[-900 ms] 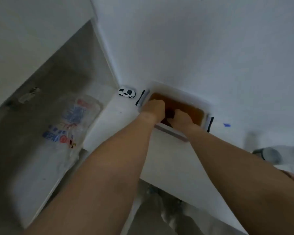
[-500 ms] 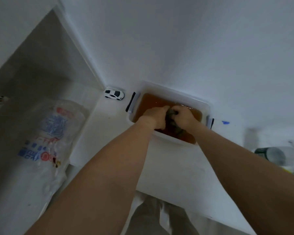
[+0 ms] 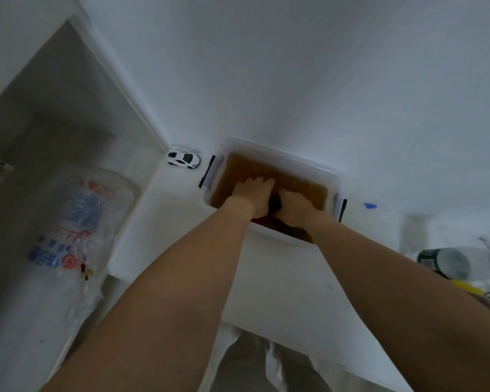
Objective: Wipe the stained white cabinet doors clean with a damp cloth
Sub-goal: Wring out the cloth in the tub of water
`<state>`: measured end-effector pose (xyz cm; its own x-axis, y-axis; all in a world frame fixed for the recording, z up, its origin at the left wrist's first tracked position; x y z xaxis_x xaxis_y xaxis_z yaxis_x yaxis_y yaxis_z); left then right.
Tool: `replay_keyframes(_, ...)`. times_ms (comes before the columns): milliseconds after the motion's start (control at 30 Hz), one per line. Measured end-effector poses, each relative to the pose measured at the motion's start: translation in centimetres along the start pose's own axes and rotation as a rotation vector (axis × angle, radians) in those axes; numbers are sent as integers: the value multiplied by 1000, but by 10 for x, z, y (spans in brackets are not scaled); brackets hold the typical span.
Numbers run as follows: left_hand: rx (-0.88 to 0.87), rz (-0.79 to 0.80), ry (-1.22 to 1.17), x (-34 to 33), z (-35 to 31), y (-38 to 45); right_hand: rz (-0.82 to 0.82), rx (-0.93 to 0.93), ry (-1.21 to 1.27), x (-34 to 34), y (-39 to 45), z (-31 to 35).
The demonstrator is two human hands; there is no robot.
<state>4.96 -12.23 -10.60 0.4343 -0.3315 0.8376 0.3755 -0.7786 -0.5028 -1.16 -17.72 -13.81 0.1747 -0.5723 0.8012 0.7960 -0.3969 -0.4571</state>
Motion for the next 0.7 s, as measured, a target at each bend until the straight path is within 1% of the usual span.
replay_keyframes(33, -35, 38, -40, -8, -6, 1, 22, 21, -22, -4, 2, 2)
replay_keyframes(100, -26, 87, -110, -16, -8, 4, -19, 28, 6, 1, 3, 1)
replay_keyframes(200, 36, 97, -10, -13, 0, 9, -67, 54, 82, 9, 4, -2)
replay_keyframes(267, 101, 92, 54, -7, 10, 8, 6, 56, 108, 6, 1, -6)
replay_keyframes(300, 135, 100, 78, -6, 14, 7, 31, 55, 71, 4, 0, -7)
replay_keyframes(367, 164, 137, 139, -7, 19, 5, -45, 36, 1, 12, 0, -10)
replay_keyframes(433, 119, 130, 161, -10, 14, 6, -121, 5, 21, 19, 1, -10)
replay_keyframes(500, 51, 91, 90, -13, 4, 8, -75, -13, 114, 15, 4, -7)
replay_keyframes(567, 50, 71, 66, -16, -1, 9, -1, -32, 153, 9, 6, -6)
replay_keyframes(633, 102, 49, 195, -14, -1, 9, 49, -50, 87, 1, 6, -7)
replay_keyframes(700, 209, 35, 318, -11, 7, 7, 26, -104, 28, 0, 5, -12)
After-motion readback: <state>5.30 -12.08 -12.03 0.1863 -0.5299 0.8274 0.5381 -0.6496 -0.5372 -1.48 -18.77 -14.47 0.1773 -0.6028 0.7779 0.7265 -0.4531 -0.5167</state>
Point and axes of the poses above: each hand's wrist, its own y-axis towards the middle knuckle, its own x-axis out of the back of the hand, z = x × y, the point moved 10 cm from there along y, towards the middle knuckle, and after that the axes turned 2 degrees about y, right-handed, at the moved point
